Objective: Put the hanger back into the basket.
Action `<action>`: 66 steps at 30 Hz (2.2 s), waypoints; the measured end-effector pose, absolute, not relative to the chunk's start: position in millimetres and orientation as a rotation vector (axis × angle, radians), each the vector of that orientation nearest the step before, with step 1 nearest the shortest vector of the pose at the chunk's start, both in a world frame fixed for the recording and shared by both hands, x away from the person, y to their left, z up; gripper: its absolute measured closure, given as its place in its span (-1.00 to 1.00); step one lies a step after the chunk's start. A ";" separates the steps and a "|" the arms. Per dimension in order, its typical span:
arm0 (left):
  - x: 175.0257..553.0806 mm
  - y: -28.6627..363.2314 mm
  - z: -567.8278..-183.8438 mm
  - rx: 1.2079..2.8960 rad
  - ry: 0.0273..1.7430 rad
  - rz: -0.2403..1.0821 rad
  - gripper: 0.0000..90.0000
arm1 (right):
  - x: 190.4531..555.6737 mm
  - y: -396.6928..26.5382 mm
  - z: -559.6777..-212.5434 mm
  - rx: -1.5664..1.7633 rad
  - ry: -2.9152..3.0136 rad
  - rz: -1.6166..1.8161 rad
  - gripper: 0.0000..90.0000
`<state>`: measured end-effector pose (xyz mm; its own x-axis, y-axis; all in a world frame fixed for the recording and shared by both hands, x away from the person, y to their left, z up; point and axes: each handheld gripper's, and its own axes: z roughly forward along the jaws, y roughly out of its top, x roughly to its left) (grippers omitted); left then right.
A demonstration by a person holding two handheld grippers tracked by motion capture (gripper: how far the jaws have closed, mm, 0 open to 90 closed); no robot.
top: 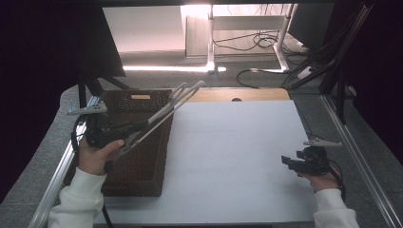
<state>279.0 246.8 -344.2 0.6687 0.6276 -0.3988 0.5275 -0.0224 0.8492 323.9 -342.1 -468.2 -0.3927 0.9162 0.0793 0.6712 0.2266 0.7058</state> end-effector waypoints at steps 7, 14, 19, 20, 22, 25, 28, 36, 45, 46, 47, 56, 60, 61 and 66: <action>274.6 268.0 -343.7 1.649 0.977 0.131 0.83 | 324.2 -341.8 -468.3 1.474 2.153 0.959 -0.31; 271.6 286.3 -347.5 1.635 1.001 0.152 0.83 | 324.7 -341.7 -468.5 1.476 2.154 0.957 -0.31; 269.8 301.8 -351.7 1.614 1.024 0.162 0.83 | 325.0 -340.9 -468.9 1.477 2.159 0.951 -0.31; 269.3 304.1 -352.7 1.613 1.030 0.165 0.83 | 325.0 -340.9 -468.9 1.477 2.159 0.951 -0.31; 268.7 308.5 -354.8 1.613 1.039 0.172 0.83 | 325.2 -340.6 -469.0 1.476 2.161 0.950 -0.31; 268.5 314.9 -358.4 1.610 1.040 0.174 0.83 | 325.4 -340.6 -469.2 1.477 2.162 0.949 -0.32; 269.0 322.0 -362.9 1.619 1.035 0.184 0.83 | 325.8 -340.5 -470.1 1.478 2.164 0.945 -0.32; 266.2 341.5 -376.2 1.609 0.997 0.191 0.83 | 326.0 -340.4 -471.2 1.481 2.171 0.937 -0.32; 265.7 350.0 -387.2 1.642 1.007 0.172 0.83 | 326.2 -339.1 -471.8 1.483 2.175 0.934 -0.33; 266.3 351.1 -389.0 1.643 1.009 0.168 0.83 | 326.3 -339.2 -471.9 1.484 2.175 0.934 -0.33; 267.5 353.3 -392.6 1.644 1.011 0.162 0.83 | 326.4 -339.2 -472.0 1.485 2.175 0.933 -0.33; 271.4 361.8 -407.6 1.643 1.012 0.142 0.83 | 326.5 -339.4 -472.3 1.485 2.175 0.932 -0.33; 271.5 367.7 -415.8 1.616 1.012 0.131 0.81 | 326.5 -339.1 -472.5 1.484 2.177 0.931 -0.33; 271.9 368.8 -418.3 1.619 1.016 0.121 0.80 | 326.5 -339.0 -472.5 1.484 2.176 0.931 -0.33; 273.8 369.4 -424.9 1.631 1.106 0.154 0.19 | 326.7 -338.4 -472.9 1.482 2.179 0.927 -0.33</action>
<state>273.8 369.4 -424.9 0.5552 0.7155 -0.4241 0.5723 0.0414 0.8190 326.7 -338.4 -472.9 -0.3940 0.9160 0.0755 0.6895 0.2403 0.6832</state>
